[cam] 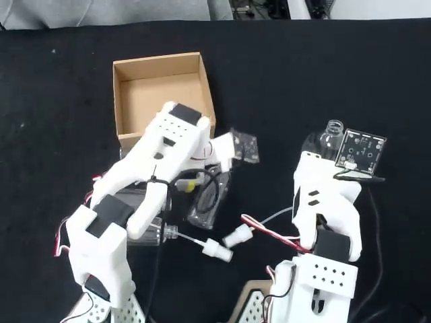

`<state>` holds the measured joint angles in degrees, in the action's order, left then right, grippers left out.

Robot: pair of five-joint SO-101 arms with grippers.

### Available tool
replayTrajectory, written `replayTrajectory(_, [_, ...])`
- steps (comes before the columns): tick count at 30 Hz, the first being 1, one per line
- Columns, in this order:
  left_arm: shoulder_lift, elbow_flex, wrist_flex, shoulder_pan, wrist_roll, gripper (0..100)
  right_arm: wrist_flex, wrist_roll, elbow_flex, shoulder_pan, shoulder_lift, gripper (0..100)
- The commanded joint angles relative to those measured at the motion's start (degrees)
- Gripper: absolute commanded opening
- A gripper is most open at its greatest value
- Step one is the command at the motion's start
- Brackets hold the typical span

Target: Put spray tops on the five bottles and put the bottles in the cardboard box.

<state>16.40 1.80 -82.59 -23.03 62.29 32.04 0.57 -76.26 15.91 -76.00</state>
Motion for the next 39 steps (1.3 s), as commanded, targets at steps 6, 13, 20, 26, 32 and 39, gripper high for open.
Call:
replayTrajectory(6, [-1.1,10.7,-1.1,0.4,-9.8,3,-1.6,-0.4,0.7,1.1,-1.5,15.8])
replayTrajectory(13, [-1.1,15.6,-1.2,0.8,-17.2,3,-1.6,-0.4,0.7,1.1,-1.5,15.8])
replayTrajectory(20, [-1.1,25.5,-9.0,1.2,-23.4,3,-1.6,-0.4,0.7,1.1,-1.5,15.8])
replayTrajectory(26, [-1.1,32.2,-12.4,2.3,-30.8,3,-1.6,-0.4,0.6,1.1,-1.5,15.8])
replayTrajectory(32, [-1.1,37.2,-14.2,2.3,-37.3,3,-1.6,-0.4,0.5,1.0,-1.5,15.8])
replayTrajectory(39, [-6.2,40.0,-17.2,0.7,-43.3,3,-1.3,-0.4,0.5,-0.7,-1.5,15.8])
